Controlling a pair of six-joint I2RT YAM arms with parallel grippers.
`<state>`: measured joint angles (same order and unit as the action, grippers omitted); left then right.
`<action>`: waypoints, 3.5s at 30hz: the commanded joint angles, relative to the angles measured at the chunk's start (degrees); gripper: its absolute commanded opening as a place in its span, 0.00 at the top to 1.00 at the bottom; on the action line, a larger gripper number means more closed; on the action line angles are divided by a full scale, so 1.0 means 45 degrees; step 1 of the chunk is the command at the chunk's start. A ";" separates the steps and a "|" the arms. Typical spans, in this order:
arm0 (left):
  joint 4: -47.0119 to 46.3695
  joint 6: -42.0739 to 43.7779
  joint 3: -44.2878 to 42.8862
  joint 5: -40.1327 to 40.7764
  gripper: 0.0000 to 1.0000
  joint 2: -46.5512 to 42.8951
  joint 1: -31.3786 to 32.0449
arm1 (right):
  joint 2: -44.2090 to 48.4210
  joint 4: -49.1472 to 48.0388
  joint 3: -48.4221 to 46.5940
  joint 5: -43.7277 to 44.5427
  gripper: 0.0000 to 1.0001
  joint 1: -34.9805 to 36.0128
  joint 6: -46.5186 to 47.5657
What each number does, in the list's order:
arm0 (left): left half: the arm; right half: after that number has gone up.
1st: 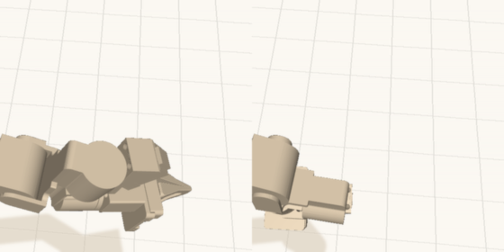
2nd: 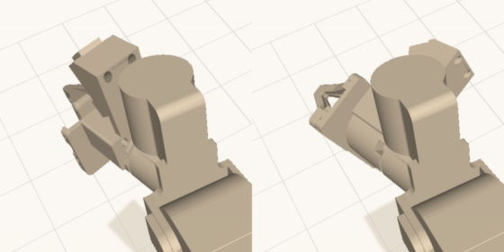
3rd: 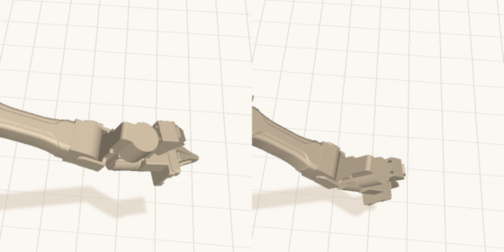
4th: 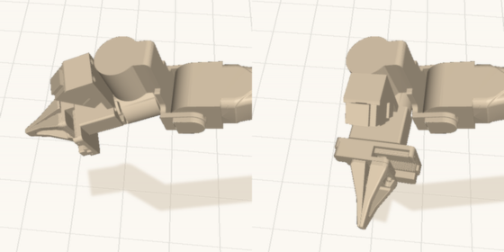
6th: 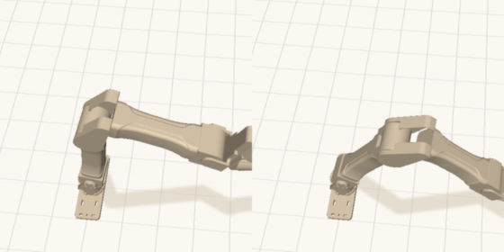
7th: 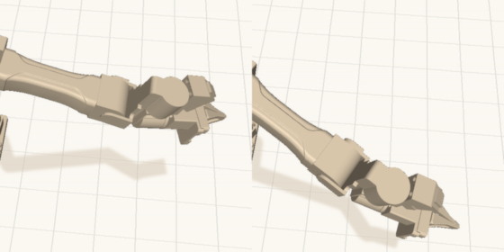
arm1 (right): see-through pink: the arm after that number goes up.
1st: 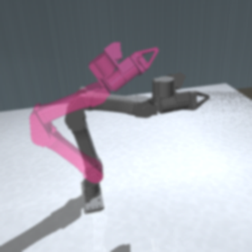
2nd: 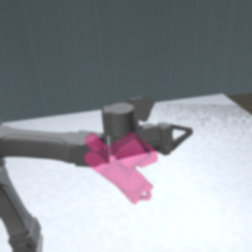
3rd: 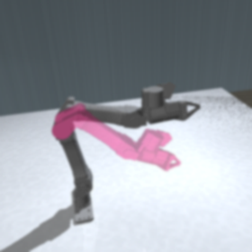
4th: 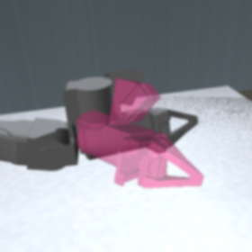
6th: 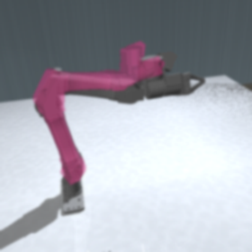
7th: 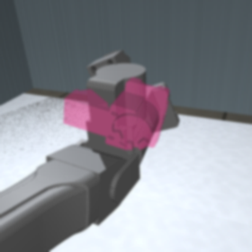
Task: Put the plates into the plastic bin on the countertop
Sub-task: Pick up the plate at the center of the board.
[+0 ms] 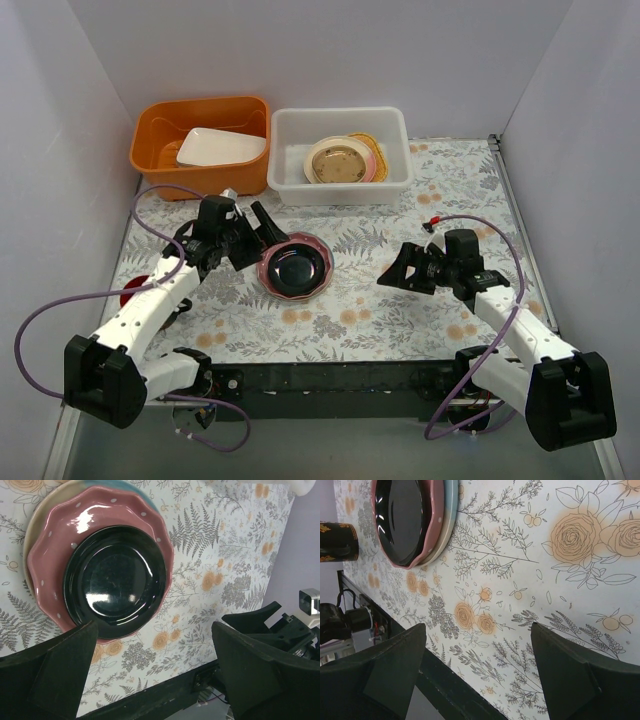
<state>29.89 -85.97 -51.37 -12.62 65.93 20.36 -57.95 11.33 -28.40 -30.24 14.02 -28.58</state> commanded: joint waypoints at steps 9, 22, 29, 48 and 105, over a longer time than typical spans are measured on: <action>-0.0099 -0.0133 0.1826 0.0168 0.08 -0.0725 -0.0052 | -0.0227 -0.0819 0.0120 -0.0214 0.09 0.0321 -0.0212; -0.0977 -0.0036 0.2354 0.0325 0.32 0.0073 -0.0052 | -0.0344 -0.0956 0.0159 -0.0175 0.09 0.0458 -0.0290; -0.1407 0.0141 0.2373 0.0442 0.38 0.0835 -0.0052 | -0.0441 -0.0975 0.0140 -0.0155 0.09 0.0459 -0.0290; -0.2501 -0.0016 0.2960 0.0266 0.44 0.1910 -0.0052 | -0.0832 -0.1093 -0.0016 -0.0194 0.10 0.0458 -0.0134; -0.2386 -0.0093 0.3234 0.0168 1.00 0.1562 -0.0013 | -0.0383 -0.0995 0.0179 -0.0272 0.11 0.0478 -0.0232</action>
<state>15.20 -86.96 -35.44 -13.43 76.38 20.16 -61.80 8.40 -28.25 -30.63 15.88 -29.80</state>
